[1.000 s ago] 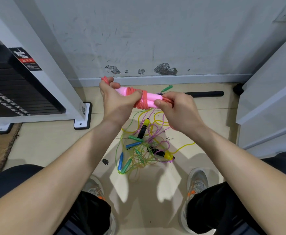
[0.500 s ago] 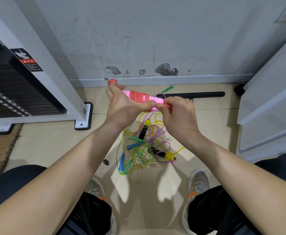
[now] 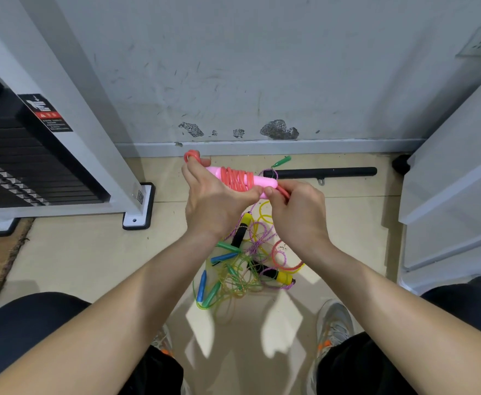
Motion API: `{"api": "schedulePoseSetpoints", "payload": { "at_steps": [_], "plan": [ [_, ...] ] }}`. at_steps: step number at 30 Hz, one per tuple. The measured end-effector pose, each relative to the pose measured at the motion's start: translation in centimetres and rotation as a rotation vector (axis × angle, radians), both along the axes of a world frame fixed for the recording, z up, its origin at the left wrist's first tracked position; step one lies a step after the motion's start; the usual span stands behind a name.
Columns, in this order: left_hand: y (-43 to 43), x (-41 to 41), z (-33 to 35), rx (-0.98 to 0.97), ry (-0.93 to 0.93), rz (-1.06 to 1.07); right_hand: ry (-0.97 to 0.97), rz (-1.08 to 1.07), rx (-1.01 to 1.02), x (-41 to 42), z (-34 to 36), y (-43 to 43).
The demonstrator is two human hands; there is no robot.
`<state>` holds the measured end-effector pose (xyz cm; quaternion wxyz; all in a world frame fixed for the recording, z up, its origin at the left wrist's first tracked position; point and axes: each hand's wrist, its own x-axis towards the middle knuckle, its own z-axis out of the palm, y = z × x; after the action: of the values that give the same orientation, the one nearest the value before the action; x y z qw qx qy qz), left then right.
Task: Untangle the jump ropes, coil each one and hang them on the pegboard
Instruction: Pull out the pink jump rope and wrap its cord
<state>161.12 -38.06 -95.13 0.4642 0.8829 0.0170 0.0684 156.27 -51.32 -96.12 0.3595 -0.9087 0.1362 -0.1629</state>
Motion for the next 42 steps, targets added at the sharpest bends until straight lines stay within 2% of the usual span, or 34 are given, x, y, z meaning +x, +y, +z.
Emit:
{"api": "schedulePoseSetpoints", "payload": {
  "at_steps": [4, 12, 25, 30, 37, 42],
  "plan": [
    [-0.4, -0.4, -0.7, -0.059, -0.006, 0.081, -0.037, -0.005, -0.07, 0.2, 0.0, 0.6],
    [-0.2, -0.2, -1.4, -0.287, 0.127, 0.14, -0.014, 0.053, -0.221, 0.4, 0.5, 0.9],
    [-1.5, 0.5, -1.7, -0.405, 0.087, 0.254, -0.167, 0.05, -0.496, 1.6, 0.4, 0.5],
    [-1.8, 0.7, -1.6, -0.463, 0.119, 0.273, -0.159, 0.061, -0.544, 2.0, 0.4, 0.5],
    [-1.5, 0.8, -1.5, -0.403, 0.076, 0.272, -0.125, 0.137, -0.601, 1.8, -0.1, 0.3],
    [-1.4, 0.4, -1.5, -0.248, -0.025, 0.264, -0.086, 0.241, -0.634, 1.5, 0.1, 0.7]
  ]
}}
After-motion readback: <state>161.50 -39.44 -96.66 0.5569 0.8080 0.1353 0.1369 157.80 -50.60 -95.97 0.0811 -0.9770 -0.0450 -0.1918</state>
